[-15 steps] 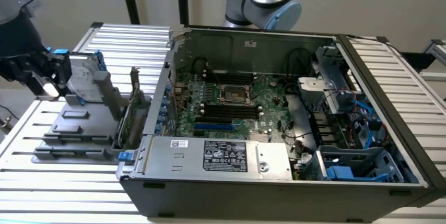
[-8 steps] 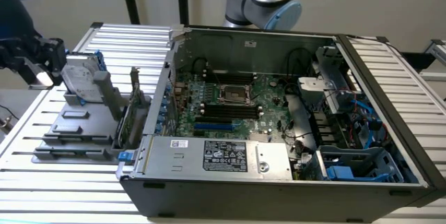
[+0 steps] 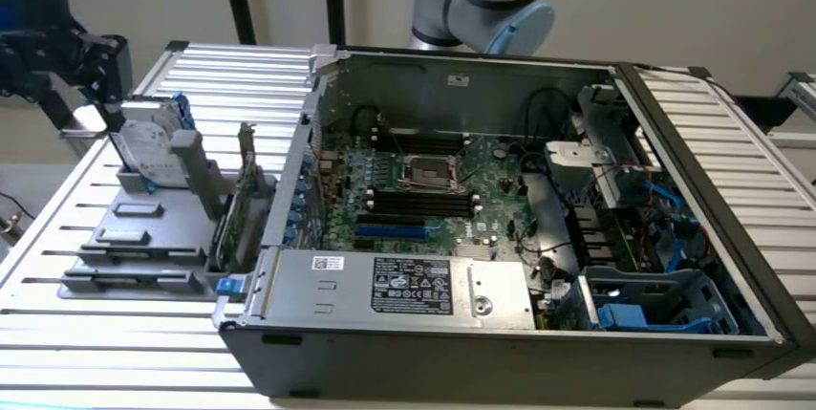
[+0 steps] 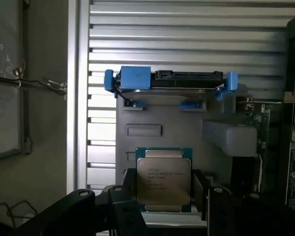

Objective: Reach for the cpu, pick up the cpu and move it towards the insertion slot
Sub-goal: 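Pick up the cpu and move it towards the insertion slot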

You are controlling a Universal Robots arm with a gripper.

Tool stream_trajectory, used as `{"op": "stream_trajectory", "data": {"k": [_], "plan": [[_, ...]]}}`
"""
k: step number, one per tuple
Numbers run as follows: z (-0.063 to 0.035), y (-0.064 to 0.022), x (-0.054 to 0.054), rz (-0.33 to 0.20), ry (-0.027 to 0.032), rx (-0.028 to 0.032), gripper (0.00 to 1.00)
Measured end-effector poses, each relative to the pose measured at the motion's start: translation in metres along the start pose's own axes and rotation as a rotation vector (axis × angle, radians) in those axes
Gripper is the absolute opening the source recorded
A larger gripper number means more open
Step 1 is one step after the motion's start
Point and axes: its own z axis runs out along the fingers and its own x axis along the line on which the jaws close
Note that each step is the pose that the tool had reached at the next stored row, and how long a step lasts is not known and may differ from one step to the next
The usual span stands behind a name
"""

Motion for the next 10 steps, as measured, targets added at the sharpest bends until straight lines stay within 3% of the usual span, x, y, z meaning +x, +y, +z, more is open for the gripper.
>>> {"op": "stream_trajectory", "data": {"k": [10], "plan": [[-0.0455,0.0012,-0.044,-0.005,0.0117,-0.0047,0.55]]}}
